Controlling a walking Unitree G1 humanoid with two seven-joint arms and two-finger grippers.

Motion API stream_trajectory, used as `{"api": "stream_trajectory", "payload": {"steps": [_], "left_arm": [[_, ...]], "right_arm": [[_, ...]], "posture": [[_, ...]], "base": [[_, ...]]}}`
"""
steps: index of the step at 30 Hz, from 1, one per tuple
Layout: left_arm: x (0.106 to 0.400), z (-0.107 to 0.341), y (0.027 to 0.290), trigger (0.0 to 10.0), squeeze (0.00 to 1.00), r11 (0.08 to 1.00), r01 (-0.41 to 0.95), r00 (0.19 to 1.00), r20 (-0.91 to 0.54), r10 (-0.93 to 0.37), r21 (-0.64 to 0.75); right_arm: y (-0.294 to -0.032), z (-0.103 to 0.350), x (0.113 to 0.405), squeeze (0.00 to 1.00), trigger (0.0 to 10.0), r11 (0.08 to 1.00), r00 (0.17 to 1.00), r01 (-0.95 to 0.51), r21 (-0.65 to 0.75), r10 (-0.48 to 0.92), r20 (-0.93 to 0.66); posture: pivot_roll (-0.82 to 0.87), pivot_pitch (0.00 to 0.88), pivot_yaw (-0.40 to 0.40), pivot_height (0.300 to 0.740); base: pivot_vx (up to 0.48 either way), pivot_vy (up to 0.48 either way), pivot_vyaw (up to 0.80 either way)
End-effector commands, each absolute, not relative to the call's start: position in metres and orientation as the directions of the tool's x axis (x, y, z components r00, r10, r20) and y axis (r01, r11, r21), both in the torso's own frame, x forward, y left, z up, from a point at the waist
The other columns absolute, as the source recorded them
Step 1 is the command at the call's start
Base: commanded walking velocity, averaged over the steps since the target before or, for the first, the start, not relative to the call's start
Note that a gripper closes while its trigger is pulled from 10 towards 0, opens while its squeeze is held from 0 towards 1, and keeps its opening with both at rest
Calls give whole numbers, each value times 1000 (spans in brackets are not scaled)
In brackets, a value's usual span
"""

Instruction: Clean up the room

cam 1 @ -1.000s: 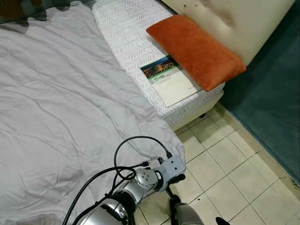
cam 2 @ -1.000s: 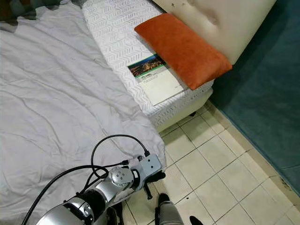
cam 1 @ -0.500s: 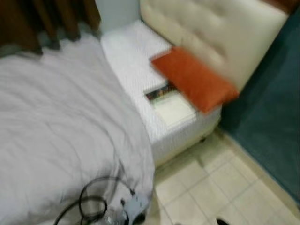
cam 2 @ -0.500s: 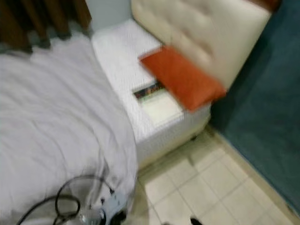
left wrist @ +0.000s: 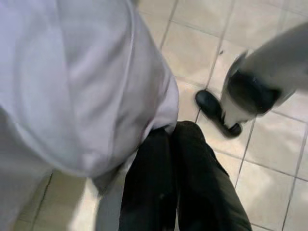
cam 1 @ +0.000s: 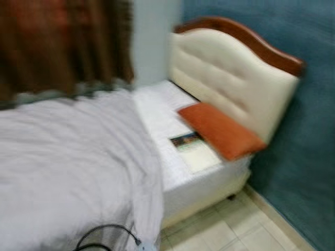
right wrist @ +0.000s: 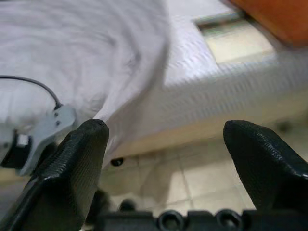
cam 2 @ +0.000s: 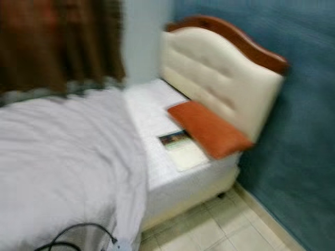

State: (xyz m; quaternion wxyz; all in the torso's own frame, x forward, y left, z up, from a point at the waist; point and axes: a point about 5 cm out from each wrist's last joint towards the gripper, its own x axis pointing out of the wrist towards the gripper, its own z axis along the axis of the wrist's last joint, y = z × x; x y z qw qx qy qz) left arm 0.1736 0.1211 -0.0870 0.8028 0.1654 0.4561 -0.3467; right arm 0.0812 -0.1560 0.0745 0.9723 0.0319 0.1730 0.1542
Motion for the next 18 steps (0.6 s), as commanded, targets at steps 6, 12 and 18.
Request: {"api": "stream_trajectory", "payload": {"steps": [6, 12, 18], "left_arm": [[211, 83, -143, 10000, 0, 90, 996, 86, -234, -968, -7], [211, 83, -143, 10000, 0, 90, 996, 86, -234, -968, -7], [211, 83, -143, 10000, 0, 90, 996, 86, -234, -968, -7]], "right_arm": [[-154, 74, 79, 0, 10000, 953, 892, -274, 130, 302, -335], [-154, 74, 79, 0, 10000, 953, 892, -274, 130, 302, -335], [-154, 74, 79, 0, 10000, 953, 892, -274, 130, 302, -335]], "posture": [[-303, 407, -21, 740], [-303, 407, -21, 740], [-303, 407, -21, 740]], "base": [[0, 0, 0], [0, 0, 0], [0, 0, 0]]}}
